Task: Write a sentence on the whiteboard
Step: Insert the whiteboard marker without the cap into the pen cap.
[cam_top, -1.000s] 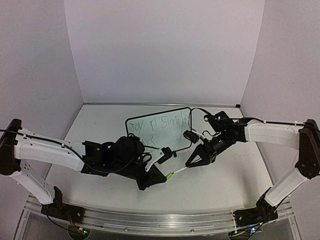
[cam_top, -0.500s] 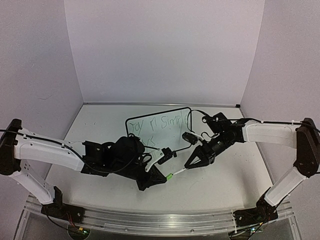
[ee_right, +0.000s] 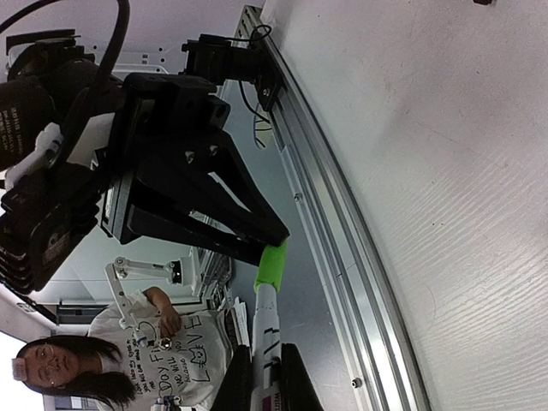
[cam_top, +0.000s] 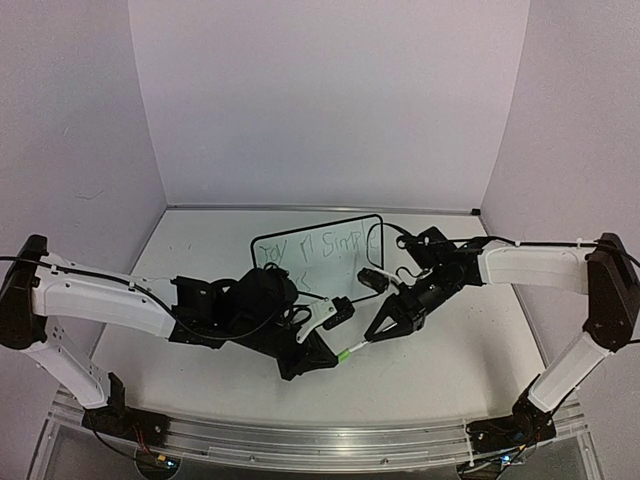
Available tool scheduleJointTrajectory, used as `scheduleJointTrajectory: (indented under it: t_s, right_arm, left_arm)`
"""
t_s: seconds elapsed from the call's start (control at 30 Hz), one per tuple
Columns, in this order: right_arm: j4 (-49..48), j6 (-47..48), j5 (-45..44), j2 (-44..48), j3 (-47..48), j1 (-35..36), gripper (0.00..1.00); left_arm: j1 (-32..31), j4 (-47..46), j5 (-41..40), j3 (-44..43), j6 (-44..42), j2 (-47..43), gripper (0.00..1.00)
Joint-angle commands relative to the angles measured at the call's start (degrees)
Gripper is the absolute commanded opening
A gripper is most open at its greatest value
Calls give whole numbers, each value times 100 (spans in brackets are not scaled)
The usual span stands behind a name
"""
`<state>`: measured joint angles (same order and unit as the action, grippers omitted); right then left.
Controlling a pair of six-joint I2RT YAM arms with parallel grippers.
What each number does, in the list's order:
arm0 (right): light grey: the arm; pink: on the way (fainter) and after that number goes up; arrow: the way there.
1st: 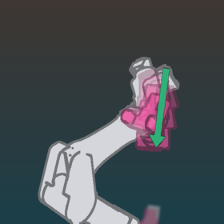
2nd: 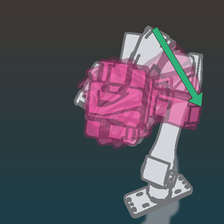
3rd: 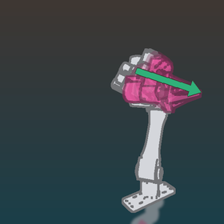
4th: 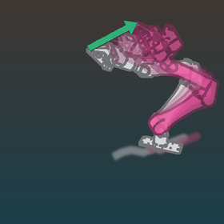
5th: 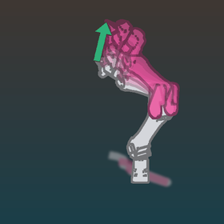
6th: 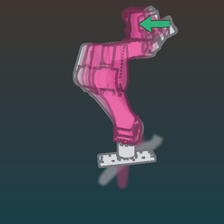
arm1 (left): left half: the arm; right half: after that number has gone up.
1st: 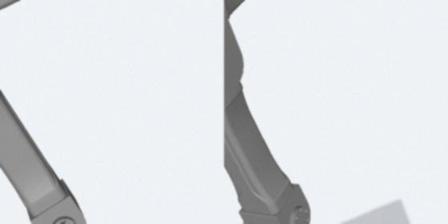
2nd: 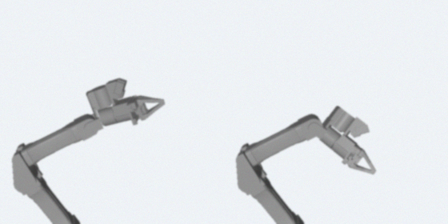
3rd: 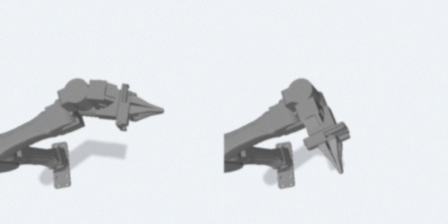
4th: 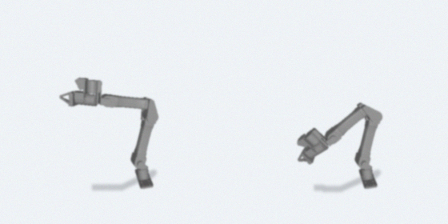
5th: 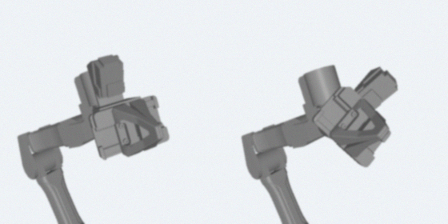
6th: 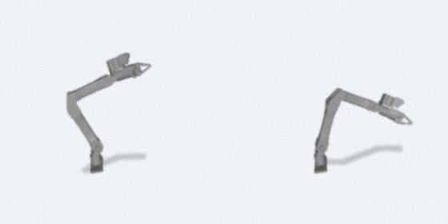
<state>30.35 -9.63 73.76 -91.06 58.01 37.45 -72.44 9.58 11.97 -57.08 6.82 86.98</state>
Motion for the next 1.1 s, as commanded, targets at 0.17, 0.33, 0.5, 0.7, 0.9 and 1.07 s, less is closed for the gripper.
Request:
scheduleJointTrajectory:
  t_s: [0.17, 0.33, 0.5, 0.7, 0.9, 1.07]
  right_arm:
    - [159, 246, -238, -106, 391, 347, 0]
    - [151, 295, -173, -92, 474, 460, 0]
    - [152, 308, -176, -88, 567, 553, 0]
    - [142, 313, -152, -120, 580, 651, 0]
    - [138, 328, -99, -148, 580, 729, 0]
    - [138, 347, -67, -205, 605, 811, 0]
  left_arm:
    - [-26, -49, 404, -661, -181, 240, 0]
    - [-5, -327, 612, -750, -130, 266, 0]
    - [76, -451, 896, -959, -65, 379, 0]
    - [112, -840, 851, -993, -58, 388, 0]
    - [179, -1197, 803, -1203, -214, 433, 0]
    - [262, -1296, 867, -1445, -331, 495, 0]
